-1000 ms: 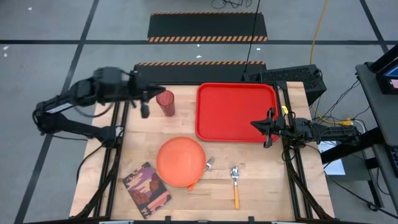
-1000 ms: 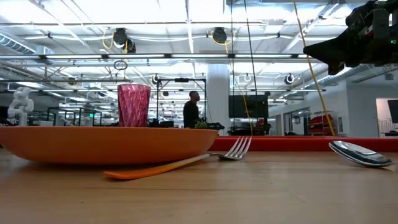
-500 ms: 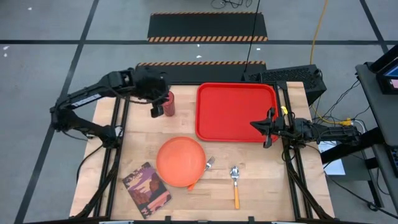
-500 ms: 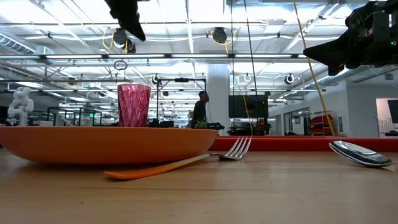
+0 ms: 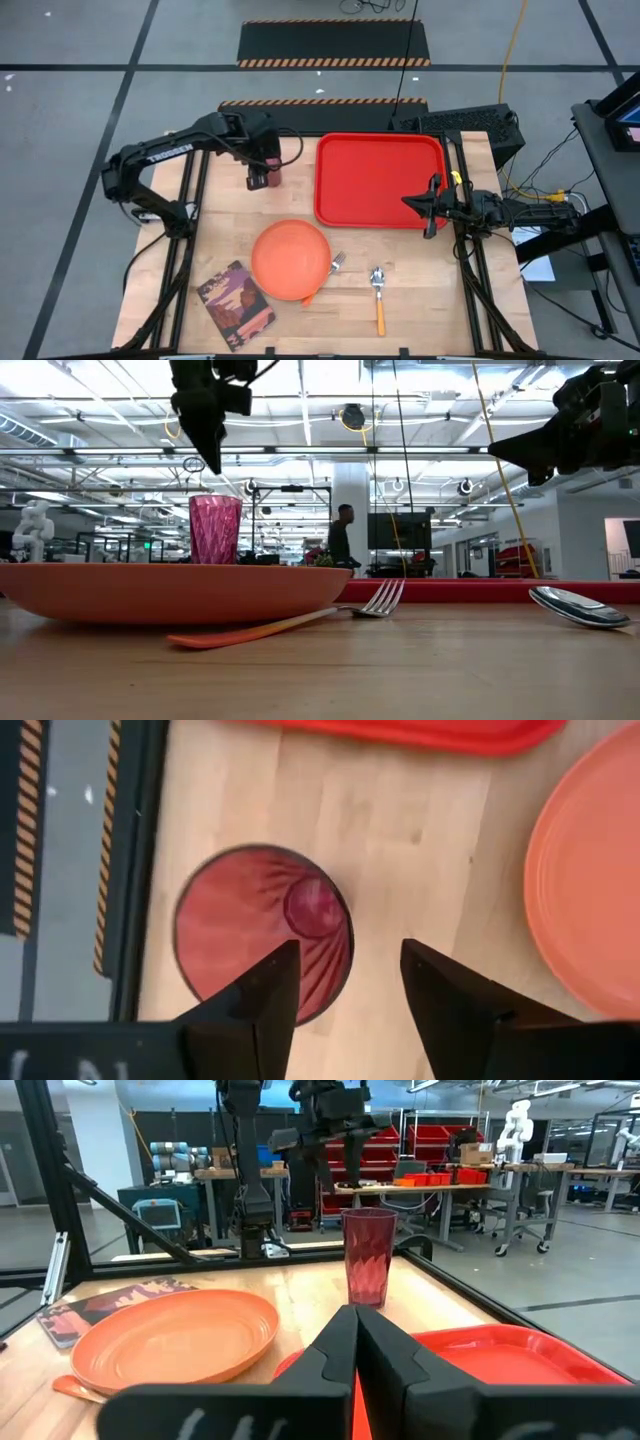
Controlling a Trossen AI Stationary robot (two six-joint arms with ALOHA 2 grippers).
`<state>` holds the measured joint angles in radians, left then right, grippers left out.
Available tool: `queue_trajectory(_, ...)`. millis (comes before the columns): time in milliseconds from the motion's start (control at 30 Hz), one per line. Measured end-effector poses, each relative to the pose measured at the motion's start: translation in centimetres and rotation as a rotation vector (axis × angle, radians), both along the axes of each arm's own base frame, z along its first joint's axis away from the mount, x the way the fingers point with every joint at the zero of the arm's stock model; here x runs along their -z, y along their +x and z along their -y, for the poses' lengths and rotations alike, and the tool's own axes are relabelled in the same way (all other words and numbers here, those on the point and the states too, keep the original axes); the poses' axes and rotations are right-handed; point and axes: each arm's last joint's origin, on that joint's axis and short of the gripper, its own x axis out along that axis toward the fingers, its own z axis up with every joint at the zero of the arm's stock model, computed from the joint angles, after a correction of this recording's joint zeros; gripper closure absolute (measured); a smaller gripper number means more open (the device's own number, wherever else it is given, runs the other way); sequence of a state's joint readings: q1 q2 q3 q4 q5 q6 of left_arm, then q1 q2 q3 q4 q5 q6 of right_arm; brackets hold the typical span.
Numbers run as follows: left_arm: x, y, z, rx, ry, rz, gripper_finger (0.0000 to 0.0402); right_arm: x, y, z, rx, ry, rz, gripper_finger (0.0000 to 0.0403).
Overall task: Pick and place plate/cup/fork/spoon on tray
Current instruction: Put the red glass on the top left of the red tray
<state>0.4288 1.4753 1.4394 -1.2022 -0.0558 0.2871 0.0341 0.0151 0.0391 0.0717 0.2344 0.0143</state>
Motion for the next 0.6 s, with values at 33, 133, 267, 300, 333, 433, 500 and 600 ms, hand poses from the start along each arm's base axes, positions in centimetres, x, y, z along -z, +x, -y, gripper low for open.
queue_trajectory(33, 0.3, 0.1, -0.1, -0.003, 0.001, -0.013, 0.0216, 0.0, 0.0, 0.0, 0.000, 0.000, -0.001, 0.0403)
queue_trajectory(133, 1.5, 0.1, -0.2, -0.005, 0.001, -0.059, 0.0208, 0.0, 0.0, 0.0, -0.003, 0.011, -0.003, 0.0403)
queue_trajectory(267, 2.9, -0.1, -0.2, 0.005, 0.013, -0.121, 0.0204, 0.1, 0.0, 0.0, -0.005, 0.025, -0.002, 0.0403)
queue_trajectory(300, 3.2, -0.2, -0.2, 0.004, 0.017, -0.128, 0.0204, 0.1, 0.0, 0.0, -0.005, 0.025, -0.002, 0.0403)
queue_trajectory(333, 3.6, -0.2, -0.2, 0.003, 0.023, -0.130, 0.0204, 0.1, 0.0, 0.0, -0.005, 0.025, -0.002, 0.0403)
queue_trajectory(433, 4.3, 0.0, -0.3, 0.007, 0.050, -0.131, 0.0204, 0.1, 0.0, 0.0, -0.005, 0.024, -0.003, 0.0403)
queue_trajectory(500, 4.8, 0.0, -0.4, 0.027, 0.057, -0.134, 0.0204, 0.1, 0.0, 0.0, -0.005, 0.022, -0.004, 0.0403)
queue_trajectory(600, 5.7, 0.0, -0.4, 0.070, 0.069, -0.141, 0.0204, 0.1, 0.0, 0.0, -0.005, 0.018, -0.004, 0.0403)
